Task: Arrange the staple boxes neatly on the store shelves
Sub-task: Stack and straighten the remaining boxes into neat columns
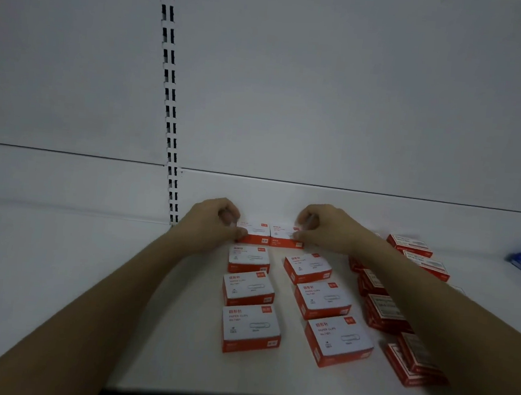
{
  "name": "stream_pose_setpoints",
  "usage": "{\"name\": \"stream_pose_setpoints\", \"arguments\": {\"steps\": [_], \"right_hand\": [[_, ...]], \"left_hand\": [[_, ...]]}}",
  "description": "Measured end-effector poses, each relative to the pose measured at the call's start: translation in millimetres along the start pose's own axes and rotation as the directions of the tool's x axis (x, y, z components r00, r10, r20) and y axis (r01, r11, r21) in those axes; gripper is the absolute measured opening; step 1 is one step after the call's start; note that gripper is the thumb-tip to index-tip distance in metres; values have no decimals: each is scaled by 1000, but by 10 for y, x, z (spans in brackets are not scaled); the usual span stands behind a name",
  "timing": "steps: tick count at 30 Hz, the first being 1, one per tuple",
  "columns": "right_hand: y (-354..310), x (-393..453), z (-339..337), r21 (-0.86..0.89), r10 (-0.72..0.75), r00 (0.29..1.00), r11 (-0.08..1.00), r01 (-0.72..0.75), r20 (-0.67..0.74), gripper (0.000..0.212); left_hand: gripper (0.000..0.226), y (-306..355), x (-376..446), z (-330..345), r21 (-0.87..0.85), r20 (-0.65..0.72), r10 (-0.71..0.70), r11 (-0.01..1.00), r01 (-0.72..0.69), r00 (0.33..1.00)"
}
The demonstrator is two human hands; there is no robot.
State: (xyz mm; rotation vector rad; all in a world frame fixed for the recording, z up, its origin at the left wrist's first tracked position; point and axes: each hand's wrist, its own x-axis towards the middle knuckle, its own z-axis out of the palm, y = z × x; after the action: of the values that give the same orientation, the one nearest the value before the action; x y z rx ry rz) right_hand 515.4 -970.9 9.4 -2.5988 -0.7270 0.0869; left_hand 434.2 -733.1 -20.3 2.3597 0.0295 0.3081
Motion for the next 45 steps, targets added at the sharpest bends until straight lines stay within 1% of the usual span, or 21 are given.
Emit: {"name": "stream_pose_setpoints", "arguments": {"steps": [2, 5, 7, 9, 13, 18, 20, 24, 28, 35, 41, 45], "right_hand": [[13, -90, -127, -2, -19, 999, 1000, 19, 30, 26], [35, -259, -279, 13, -51, 979, 999, 50, 199, 22], [49, -342, -314, -23, -79, 957, 996, 89, 281, 22], [55, -390, -299, -31, -101, 942, 993, 117, 320, 24], [51, -431, -279, 53, -135, 935, 991, 124, 327, 27], [17, -443, -285, 30, -132, 922, 991, 130, 364, 33], [-1, -413, -249, -20, -129, 933, 989, 144, 336, 34], [-51, -309, -96, -119, -165, 966, 974, 191, 199, 27], [-90, -224, 26, -137, -192, 972, 968, 210, 132, 26], [-54, -151, 17, -159, -205, 970, 961, 225, 130, 26], [-35, -120, 27, -145, -198, 973, 966, 215, 121, 27], [-15, -135, 54, -132, -197, 975, 969, 210, 105, 27]], "left_hand": [[25, 32, -55, -104, -29, 100, 50, 998, -47, 994], [25, 77, -135, -159, -20, 299, 64, 998, -61, 952], [25, 101, -156, -146, 5, 352, 71, 997, -77, 933], [24, 118, -170, -133, 21, 364, 73, 996, -86, 929], [24, 141, -186, -118, 38, 356, 73, 995, -92, 932], [23, 153, -176, -105, 67, 336, 85, 991, -114, 938], [23, 144, -160, -105, 85, 319, 86, 989, -118, 944], [22, 110, -140, -53, 113, 251, 101, 985, -133, 963], [22, 92, -127, 13, 107, 190, 125, 983, -147, 974], [21, 67, -90, 75, 141, 139, 160, 974, -179, 977], [21, 52, -62, 83, 169, 134, 168, 967, -190, 977], [21, 77, -61, 79, 156, 144, 164, 970, -186, 976]]}}
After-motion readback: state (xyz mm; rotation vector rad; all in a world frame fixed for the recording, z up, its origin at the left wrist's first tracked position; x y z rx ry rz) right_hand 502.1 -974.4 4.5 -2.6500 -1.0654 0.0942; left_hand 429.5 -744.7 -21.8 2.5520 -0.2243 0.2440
